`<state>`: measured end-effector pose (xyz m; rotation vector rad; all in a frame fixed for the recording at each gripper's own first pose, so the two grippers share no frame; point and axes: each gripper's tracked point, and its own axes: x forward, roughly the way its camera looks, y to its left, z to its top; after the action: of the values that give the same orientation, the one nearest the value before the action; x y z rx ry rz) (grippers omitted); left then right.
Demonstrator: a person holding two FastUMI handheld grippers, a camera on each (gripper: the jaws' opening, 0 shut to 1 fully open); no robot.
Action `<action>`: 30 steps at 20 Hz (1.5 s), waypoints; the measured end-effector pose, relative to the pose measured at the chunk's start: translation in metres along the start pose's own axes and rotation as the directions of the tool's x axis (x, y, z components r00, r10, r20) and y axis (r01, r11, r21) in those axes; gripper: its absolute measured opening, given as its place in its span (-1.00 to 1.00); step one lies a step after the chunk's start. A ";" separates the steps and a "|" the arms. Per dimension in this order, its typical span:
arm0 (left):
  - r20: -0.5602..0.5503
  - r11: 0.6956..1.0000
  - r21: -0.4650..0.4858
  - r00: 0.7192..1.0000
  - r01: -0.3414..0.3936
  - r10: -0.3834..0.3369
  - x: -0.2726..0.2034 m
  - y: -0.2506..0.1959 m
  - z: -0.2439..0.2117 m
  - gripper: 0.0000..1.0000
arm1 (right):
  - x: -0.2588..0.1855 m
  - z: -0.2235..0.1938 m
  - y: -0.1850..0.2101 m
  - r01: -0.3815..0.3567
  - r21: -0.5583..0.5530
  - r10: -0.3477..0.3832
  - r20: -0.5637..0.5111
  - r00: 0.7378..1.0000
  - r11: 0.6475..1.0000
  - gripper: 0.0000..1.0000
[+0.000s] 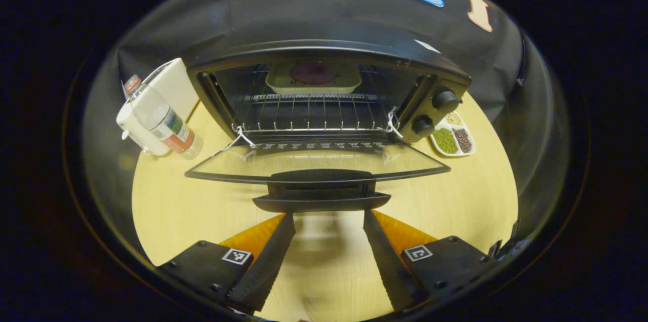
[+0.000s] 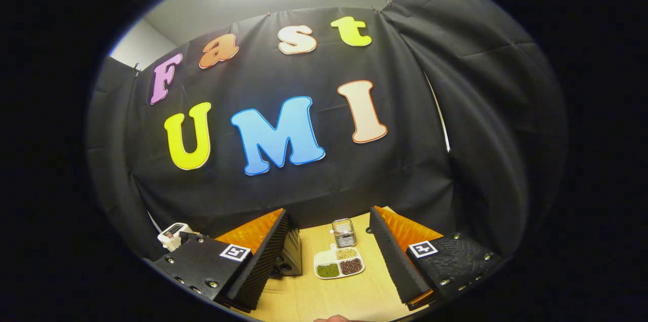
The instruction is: Open the electric oven with the left hand, put the food in, and close the electric oven.
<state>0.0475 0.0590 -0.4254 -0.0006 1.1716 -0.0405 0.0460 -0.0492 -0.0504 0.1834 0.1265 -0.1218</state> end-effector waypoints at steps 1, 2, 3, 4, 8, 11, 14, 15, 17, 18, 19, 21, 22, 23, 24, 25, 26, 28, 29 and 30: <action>0.008 1.000 -0.002 1.000 -0.002 0.002 -0.002 0.000 0.002 0.87 | 0.000 0.000 0.000 -0.004 0.001 0.004 -0.002 1.000 1.000 0.96; 0.017 1.000 -0.002 1.000 -0.004 0.004 -0.003 0.000 0.006 0.87 | 0.000 0.000 0.001 -0.007 0.000 0.007 -0.003 1.000 1.000 0.96; 0.027 1.000 -0.002 1.000 -0.007 0.007 -0.004 0.000 0.009 0.87 | 0.001 0.000 0.001 -0.010 -0.003 0.010 -0.005 1.000 1.000 0.96; 0.035 1.000 -0.004 0.999 -0.011 0.011 -0.005 0.000 0.013 0.79 | 0.001 0.000 0.001 -0.012 -0.006 0.012 -0.005 1.000 1.000 0.96; 0.101 0.999 -0.026 0.994 -0.044 0.046 -0.015 0.004 0.030 0.87 | -0.002 -0.001 0.000 -0.015 -0.021 0.014 -0.007 1.000 1.000 0.96; 0.158 0.998 -0.045 0.986 -0.048 0.055 -0.027 0.002 0.043 0.87 | -0.004 -0.001 0.001 -0.018 -0.030 0.018 -0.012 1.000 0.999 0.96; 0.278 0.997 -0.065 0.959 -0.040 0.057 -0.053 -0.002 0.067 0.97 | -0.004 -0.002 0.002 -0.034 -0.053 0.033 -0.014 0.999 0.998 0.96; 0.335 0.997 -0.068 0.940 -0.038 0.059 -0.072 -0.003 0.077 0.96 | -0.006 -0.001 0.003 -0.040 -0.066 0.039 -0.010 0.999 0.997 0.96; 0.462 0.997 -0.071 0.885 -0.030 0.060 -0.123 -0.011 0.097 0.87 | -0.008 0.004 0.008 -0.061 -0.085 0.060 -0.004 0.998 0.995 0.96; 0.531 0.997 -0.076 0.845 -0.032 0.067 -0.153 -0.015 0.106 0.96 | -0.010 0.009 0.012 -0.075 -0.090 0.075 0.000 0.997 0.993 0.96; 0.602 0.996 -0.082 0.794 -0.040 0.081 -0.183 -0.021 0.113 0.87 | -0.011 0.013 0.018 -0.090 -0.095 0.091 0.007 0.996 0.991 0.96; 0.725 0.996 -0.071 0.683 -0.058 0.091 -0.250 -0.035 0.122 0.82 | -0.013 0.022 0.027 -0.117 -0.114 0.121 0.025 0.992 0.987 0.96; 0.762 0.995 -0.073 0.640 -0.071 0.101 -0.277 -0.041 0.121 0.77 | -0.015 0.027 0.033 -0.130 -0.125 0.134 0.027 0.991 0.984 0.96; 0.790 0.994 -0.073 0.604 -0.079 0.106 -0.303 -0.048 0.120 0.87 | -0.017 0.031 0.040 -0.145 -0.131 0.151 0.030 0.988 0.981 0.96; 0.812 0.994 -0.071 0.574 -0.080 0.104 -0.328 -0.053 0.120 0.96 | -0.020 0.036 0.048 -0.161 -0.132 0.167 0.036 0.985 0.978 0.96; 0.829 0.994 -0.072 0.550 -0.081 0.105 -0.346 -0.057 0.119 0.96 | -0.022 0.043 0.054 -0.173 -0.132 0.180 0.045 0.983 0.976 0.95; 0.838 0.993 -0.083 0.534 -0.081 0.114 -0.362 -0.058 0.118 0.94 | -0.025 0.048 0.060 -0.181 -0.132 0.189 0.057 0.980 0.975 0.95; 0.859 0.994 -0.085 0.501 -0.068 0.108 -0.384 -0.060 0.118 0.94 | -0.030 0.052 0.067 -0.185 -0.129 0.196 0.072 0.978 0.974 0.95; 0.866 0.994 -0.080 0.489 -0.068 0.103 -0.386 -0.056 0.116 0.96 | -0.031 0.053 0.072 -0.186 -0.124 0.196 0.076 0.978 0.975 0.96; 0.868 0.994 -0.078 0.485 -0.072 0.103 -0.390 -0.052 0.114 0.94 | -0.032 0.054 0.076 -0.189 -0.122 0.199 0.077 0.977 0.974 0.96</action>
<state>-0.0001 0.0175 -0.0206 0.0102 0.1123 0.0692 0.0306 0.0187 0.0196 0.0754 0.0261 0.0720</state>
